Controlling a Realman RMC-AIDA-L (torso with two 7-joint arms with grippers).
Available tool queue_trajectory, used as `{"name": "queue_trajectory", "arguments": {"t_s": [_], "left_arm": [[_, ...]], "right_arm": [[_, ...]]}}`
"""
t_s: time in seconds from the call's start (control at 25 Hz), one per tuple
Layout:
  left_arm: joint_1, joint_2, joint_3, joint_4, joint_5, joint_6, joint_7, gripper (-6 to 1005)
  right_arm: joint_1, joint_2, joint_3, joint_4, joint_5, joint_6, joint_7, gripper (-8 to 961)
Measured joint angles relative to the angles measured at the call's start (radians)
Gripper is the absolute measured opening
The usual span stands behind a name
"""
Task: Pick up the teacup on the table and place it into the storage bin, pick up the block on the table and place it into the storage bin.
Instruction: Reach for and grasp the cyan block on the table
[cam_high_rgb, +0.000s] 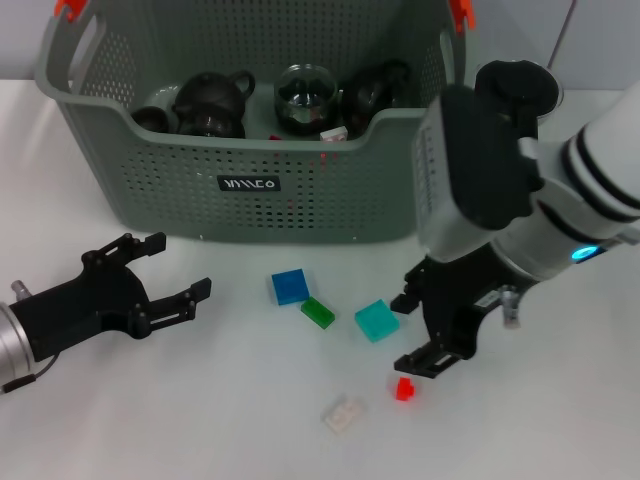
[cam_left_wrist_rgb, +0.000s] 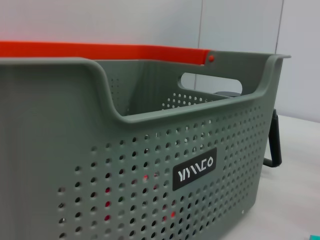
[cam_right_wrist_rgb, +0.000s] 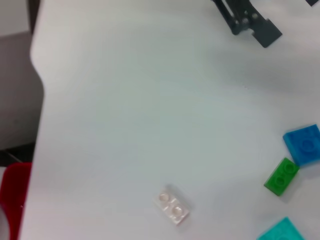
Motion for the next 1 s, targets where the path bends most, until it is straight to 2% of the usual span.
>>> {"name": "queue_trajectory", "arguments": {"t_s": [0.48,1.0], "left_arm": [[-0.005,-0.005,0.003,0.006,0.003,-0.006,0.0,890],[-0.002,-0.011,0.012,0.014,0.004,-0.033,0.0,890]], "right_arm": [[0.068,0.002,-0.044,0.284,0.039,0.28,-0.025,698],[0.082,0.007,-0.131,0.381,0.091,0.468,-0.044,699]]}}
